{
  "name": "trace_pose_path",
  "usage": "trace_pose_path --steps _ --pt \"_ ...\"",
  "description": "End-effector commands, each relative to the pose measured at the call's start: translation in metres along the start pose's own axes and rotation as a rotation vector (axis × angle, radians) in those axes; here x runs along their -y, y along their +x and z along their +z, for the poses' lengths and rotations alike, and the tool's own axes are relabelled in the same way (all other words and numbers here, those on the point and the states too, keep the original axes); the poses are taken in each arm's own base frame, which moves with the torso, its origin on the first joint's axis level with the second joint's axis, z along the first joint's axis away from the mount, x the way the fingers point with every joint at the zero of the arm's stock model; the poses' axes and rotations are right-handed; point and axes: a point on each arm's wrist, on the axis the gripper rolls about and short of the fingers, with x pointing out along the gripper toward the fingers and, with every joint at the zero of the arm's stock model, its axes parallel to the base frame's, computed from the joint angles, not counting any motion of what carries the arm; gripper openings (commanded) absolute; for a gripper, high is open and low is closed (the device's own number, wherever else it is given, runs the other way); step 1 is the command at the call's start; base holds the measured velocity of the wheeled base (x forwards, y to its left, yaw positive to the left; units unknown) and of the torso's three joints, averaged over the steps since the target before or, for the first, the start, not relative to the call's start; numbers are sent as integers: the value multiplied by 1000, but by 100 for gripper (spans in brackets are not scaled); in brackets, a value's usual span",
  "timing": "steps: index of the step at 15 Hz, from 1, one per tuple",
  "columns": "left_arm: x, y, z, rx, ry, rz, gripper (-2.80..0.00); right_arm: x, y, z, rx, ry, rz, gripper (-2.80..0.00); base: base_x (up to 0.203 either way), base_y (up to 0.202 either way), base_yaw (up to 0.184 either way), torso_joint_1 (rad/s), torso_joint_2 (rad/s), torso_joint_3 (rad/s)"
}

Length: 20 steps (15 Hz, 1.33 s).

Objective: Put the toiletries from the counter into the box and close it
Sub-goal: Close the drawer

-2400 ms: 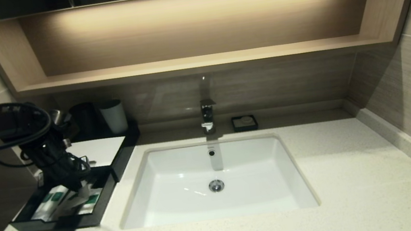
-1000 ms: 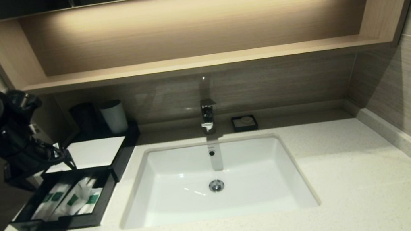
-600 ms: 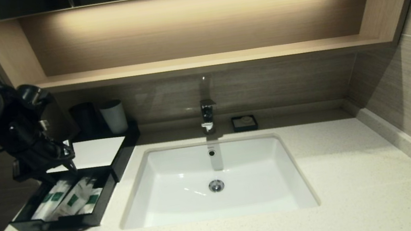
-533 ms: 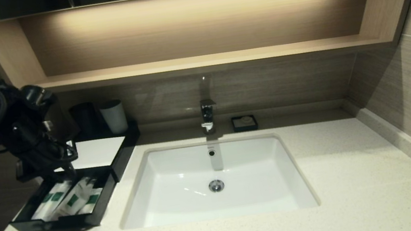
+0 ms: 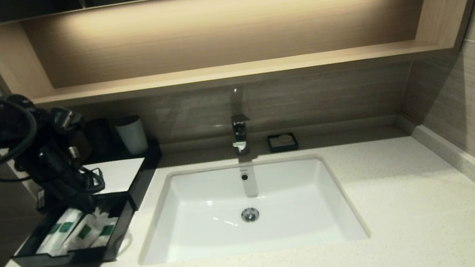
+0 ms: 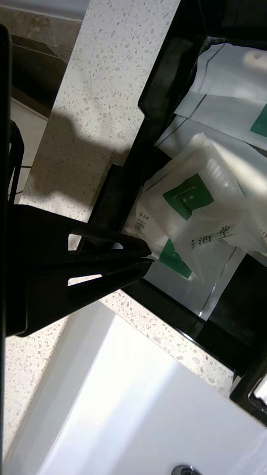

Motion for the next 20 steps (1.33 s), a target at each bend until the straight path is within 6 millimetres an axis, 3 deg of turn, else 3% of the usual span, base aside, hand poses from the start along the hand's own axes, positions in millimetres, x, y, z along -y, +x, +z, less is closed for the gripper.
trace_pose_path --steps 1,20 --pt "0 10 2 -20 -14 25 -280 0 0 0 -2 -1 0 -280 0 0 0 0 0 0" --pt "-3 49 17 -20 -80 39 -280 0 0 0 -2 -1 0 -280 0 0 0 0 0 0"
